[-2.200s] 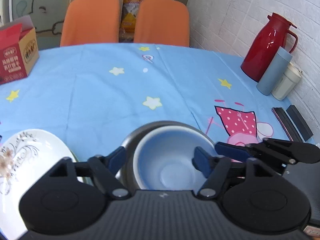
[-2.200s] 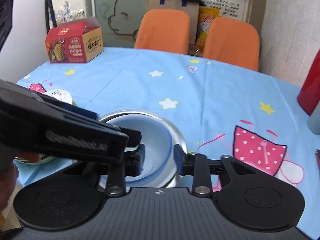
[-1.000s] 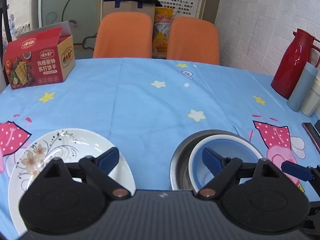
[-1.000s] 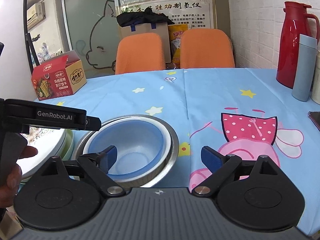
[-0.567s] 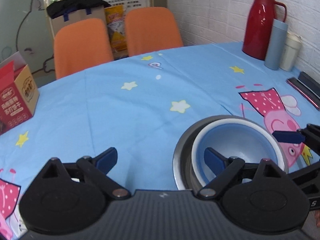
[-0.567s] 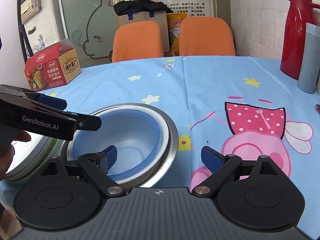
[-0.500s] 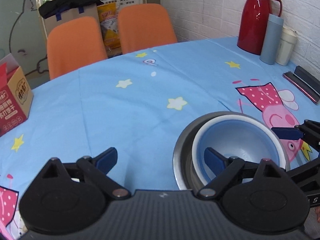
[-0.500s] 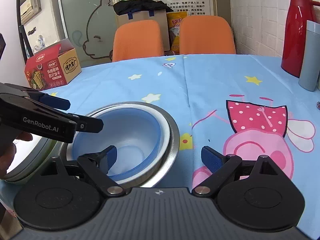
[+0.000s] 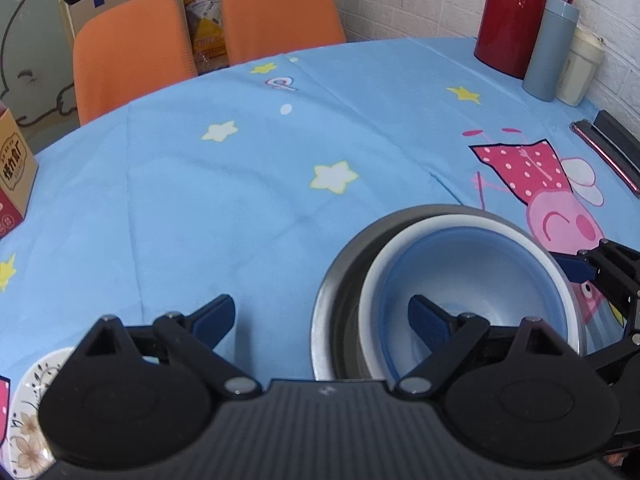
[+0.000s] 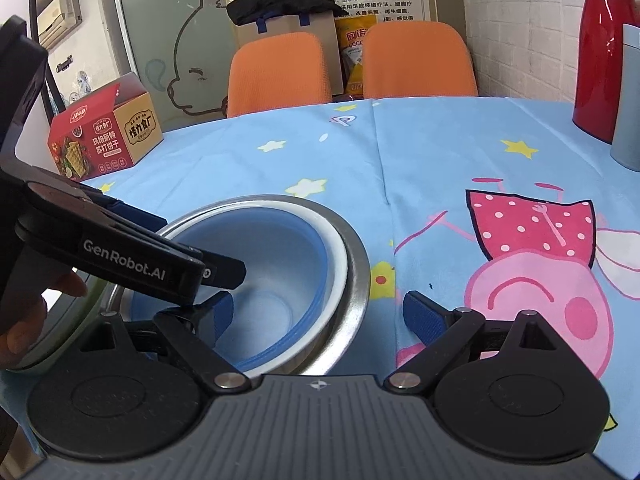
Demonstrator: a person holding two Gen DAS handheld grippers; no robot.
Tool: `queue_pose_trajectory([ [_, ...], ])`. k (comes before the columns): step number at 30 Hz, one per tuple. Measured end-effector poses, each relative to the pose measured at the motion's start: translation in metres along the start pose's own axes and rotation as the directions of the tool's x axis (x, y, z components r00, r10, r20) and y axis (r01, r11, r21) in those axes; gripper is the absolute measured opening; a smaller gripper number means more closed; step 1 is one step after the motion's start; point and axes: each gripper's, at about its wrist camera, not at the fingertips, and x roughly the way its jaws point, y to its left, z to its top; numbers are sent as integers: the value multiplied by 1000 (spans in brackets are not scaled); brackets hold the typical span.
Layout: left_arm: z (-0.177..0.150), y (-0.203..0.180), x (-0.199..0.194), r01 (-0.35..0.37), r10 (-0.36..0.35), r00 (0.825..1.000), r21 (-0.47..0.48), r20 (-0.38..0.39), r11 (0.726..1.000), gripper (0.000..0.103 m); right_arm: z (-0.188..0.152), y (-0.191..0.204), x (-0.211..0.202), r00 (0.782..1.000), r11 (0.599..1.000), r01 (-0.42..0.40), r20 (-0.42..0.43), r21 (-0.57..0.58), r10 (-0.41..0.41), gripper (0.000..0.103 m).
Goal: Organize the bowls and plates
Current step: 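Close both grippers on the steel bowl rim of the nested bowls, then lift the nested bowls with both grippers and carry them over the plate stack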
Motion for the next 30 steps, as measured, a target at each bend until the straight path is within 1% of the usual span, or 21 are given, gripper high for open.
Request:
queue_pose_trajectory([
  [1, 1, -1, 0, -2, 2, 1000, -5, -9, 1000, 90, -1, 0, -1, 1000, 1000, 2, 7, 7, -2, 103],
  [3, 2, 1, 5, 17, -19, 999, -44, -37, 999, 90, -2, -2, -1, 1000, 1000, 2, 21, 22, -2, 103],
  [4, 1, 1, 7, 15, -18, 999, -60, -41, 998, 90, -3, -1, -1, 1000, 1000, 7, 24, 21, -7, 103],
  [7, 0, -5, 7, 17, -20, 999, -69, -36, 997, 89, -4, -1, -3, 999, 1000, 12, 32, 20, -13, 103],
  [8, -1, -8, 6, 28, -31, 999, -71, -34, 997, 88, -5, -1, -5, 999, 1000, 12, 36, 17, -12, 103],
  [9, -1, -10, 6, 41, -44, 999, -74, -32, 996, 83, -5, -3, -6, 999, 1000, -4, 37, 27, 3, 93],
  [10, -1, -12, 5, 62, -65, 997, -81, -30, 995, 80, -5, -4, -7, 999, 998, -31, 36, 46, 30, 67],
  [11, -1, -14, 5, 66, -69, 997, -85, -30, 994, 78, -6, -6, -8, 998, 995, -64, 33, 71, 62, 60],
  [13, -3, -18, 4, 62, -63, 998, -93, -15, 994, 76, -7, -4, -8, 998, 996, -57, 42, 70, 54, 59],
  [14, -4, -19, 3, 62, -64, 998, -108, -12, 992, 69, -7, -4, -7, 998, 995, -57, 44, 82, 53, 59],
  [15, -4, -20, 1, 54, -56, 998, -126, -15, 991, 66, -7, -3, -7, 998, 995, -51, 42, 89, 48, 59],
  [17, -1, -25, -2, 26, -29, 999, -144, -18, 989, 65, -5, -1, -8, 999, 996, -28, 30, 87, 25, 59],
  [18, 2, -27, -5, 23, -25, 1000, -152, -9, 988, 65, -4, -1, -11, 999, 996, -21, 35, 89, 18, 60],
  [21, 9, -34, -16, 46, -43, 999, -182, 20, 982, 64, -2, -2, -24, 998, 997, 1, 60, 76, -5, 61],
  [24, 12, -46, -28, 56, -47, 997, -179, 57, 982, 64, 0, -4, -39, 995, 997, 36, 90, 67, -42, 63],
  [27, 12, -58, -37, 64, -51, 996, -175, 79, 983, 64, 2, -7, -50, 992, 996, 61, 103, 66, -68, 66],
  [30, 8, -60, -46, 86, -66, 992, -197, 104, 977, 65, 2, -5, -60, 990, 996, 76, 112, 50, -81, 67],
])
